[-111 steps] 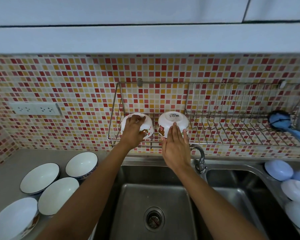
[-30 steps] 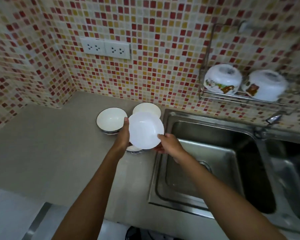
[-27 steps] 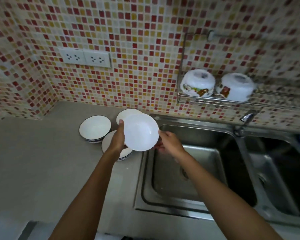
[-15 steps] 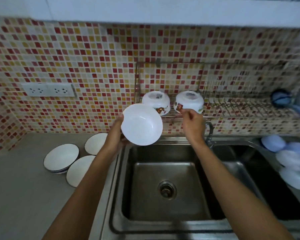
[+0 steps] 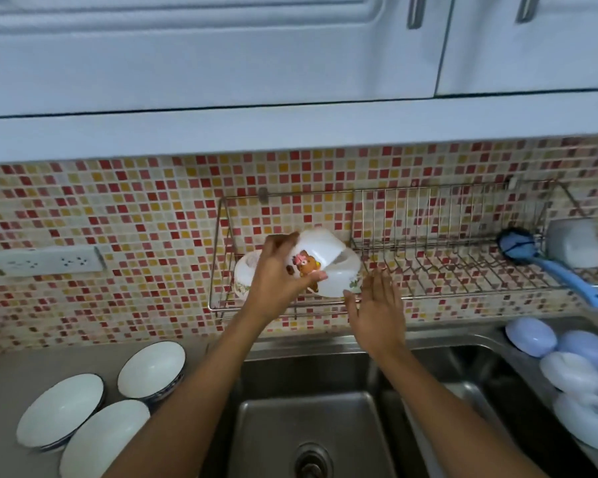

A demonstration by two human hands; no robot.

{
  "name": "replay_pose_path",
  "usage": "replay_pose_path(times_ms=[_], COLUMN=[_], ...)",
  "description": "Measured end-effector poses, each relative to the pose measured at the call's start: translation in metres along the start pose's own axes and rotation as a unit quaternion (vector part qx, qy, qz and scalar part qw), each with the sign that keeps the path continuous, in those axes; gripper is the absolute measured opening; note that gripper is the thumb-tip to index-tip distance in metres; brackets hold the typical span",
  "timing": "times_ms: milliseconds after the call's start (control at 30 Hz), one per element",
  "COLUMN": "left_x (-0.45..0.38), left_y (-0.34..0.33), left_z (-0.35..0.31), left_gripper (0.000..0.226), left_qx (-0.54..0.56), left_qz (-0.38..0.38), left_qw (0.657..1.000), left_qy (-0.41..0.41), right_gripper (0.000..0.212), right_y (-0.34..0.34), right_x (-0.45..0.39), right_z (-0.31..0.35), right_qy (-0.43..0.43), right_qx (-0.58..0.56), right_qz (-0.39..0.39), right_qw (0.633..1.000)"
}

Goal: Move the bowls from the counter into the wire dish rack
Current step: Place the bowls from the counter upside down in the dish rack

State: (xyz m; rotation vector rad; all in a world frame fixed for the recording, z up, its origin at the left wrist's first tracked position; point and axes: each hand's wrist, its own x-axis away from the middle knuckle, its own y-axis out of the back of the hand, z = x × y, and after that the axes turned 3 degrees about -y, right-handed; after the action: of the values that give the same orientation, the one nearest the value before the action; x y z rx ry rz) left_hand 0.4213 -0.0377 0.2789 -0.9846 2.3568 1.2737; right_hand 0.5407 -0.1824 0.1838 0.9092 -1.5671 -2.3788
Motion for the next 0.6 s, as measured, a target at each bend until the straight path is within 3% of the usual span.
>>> replay_pose_path(times_ms=[267, 600], left_x=[-0.036, -0.053], left_y=[-0.063, -0.082], left_z=[0.015, 0.035], left_gripper=[0.087, 0.088], left_qx=[-0.152, -0.171], left_qz=[0.088, 0.137], left_qw=[0.976, 0.968], left_qy=[-0.132, -0.125], right_gripper=[0.079, 0.073], right_y=[-0.010, -0.009], right_x=[-0.001, 0.001], right_z=[-0.004, -0.002], right_qy=[0.008, -0.007], right_qx=[0.005, 0.000], right_qz=[-0.021, -0.041], right_qw=[1.000, 0.999])
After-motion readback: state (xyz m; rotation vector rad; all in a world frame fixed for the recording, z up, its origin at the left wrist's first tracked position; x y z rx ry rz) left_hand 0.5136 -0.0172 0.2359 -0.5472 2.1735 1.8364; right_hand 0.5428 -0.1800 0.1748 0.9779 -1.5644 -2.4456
